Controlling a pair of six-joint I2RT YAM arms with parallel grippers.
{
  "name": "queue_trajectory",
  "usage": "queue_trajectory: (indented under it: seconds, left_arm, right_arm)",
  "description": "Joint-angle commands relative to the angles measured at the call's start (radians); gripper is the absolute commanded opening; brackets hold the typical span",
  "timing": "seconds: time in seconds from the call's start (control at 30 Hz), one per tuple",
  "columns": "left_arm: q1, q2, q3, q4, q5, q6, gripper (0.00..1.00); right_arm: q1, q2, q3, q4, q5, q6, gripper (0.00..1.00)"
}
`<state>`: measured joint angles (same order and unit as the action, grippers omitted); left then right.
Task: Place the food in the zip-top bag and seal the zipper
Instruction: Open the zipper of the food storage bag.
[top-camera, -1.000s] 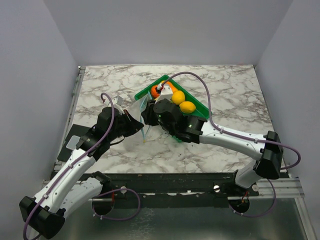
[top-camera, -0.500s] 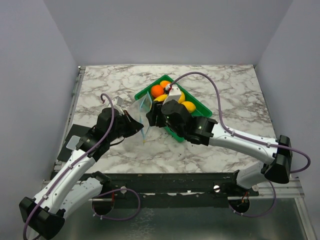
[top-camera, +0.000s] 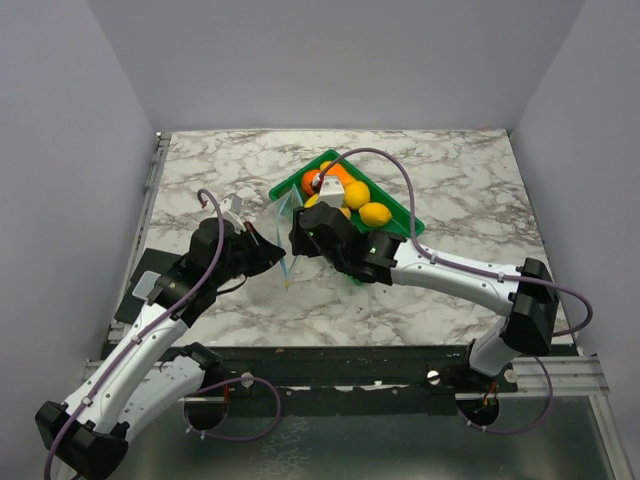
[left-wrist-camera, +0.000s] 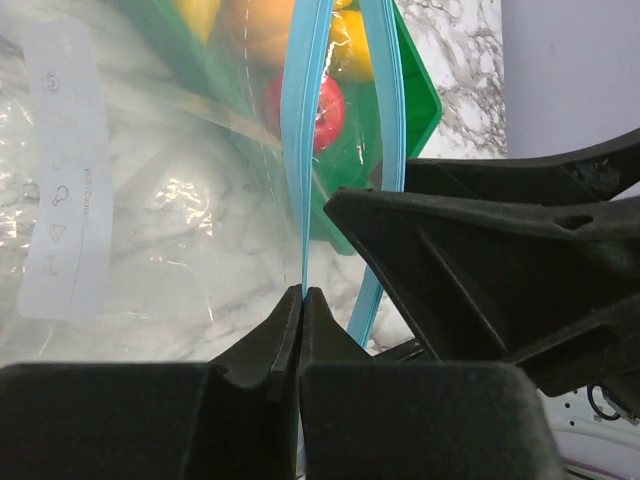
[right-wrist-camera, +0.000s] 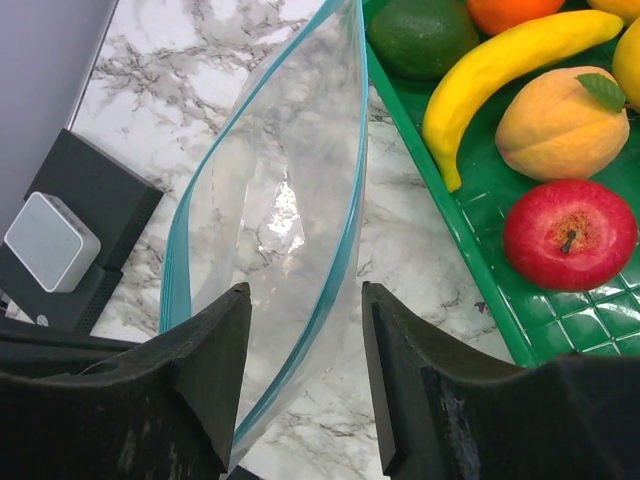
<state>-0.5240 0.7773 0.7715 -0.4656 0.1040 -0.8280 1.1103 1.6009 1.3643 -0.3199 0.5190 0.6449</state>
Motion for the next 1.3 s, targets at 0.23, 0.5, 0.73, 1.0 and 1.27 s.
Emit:
queue_trajectory:
  seconds: [0.23,0.5,0.73,1.0,1.27]
  left_arm:
    - [-0.001,-0.026,-0.001,-0.051,-0.009,0.029,0.00]
    - [-0.001,0.002,0.038,-0.073,-0.033,0.050,0.00]
    - [-0.001,0.049,0.092,-0.096,-0.091,0.075,0.17]
    - [-0.001,0.132,0.170,-0.122,-0.097,0.117,0.38]
    - [-0.001,0.171,0.243,-0.175,-0.153,0.154,0.46]
  right_arm:
    - [-0.029,0.025,0.013,0.000,-0.013,0.035,0.31]
    - [-0.028,0.002,-0.030,0.031,-0.024,0.010,0.01]
    - [-0.028,-0.033,-0.059,0.039,-0.013,-0.020,0.01]
    - [-0.010,-0.039,-0.061,0.053,0.011,-0.038,0.01]
    - [0.009,-0.029,-0.034,0.052,0.047,-0.061,0.01]
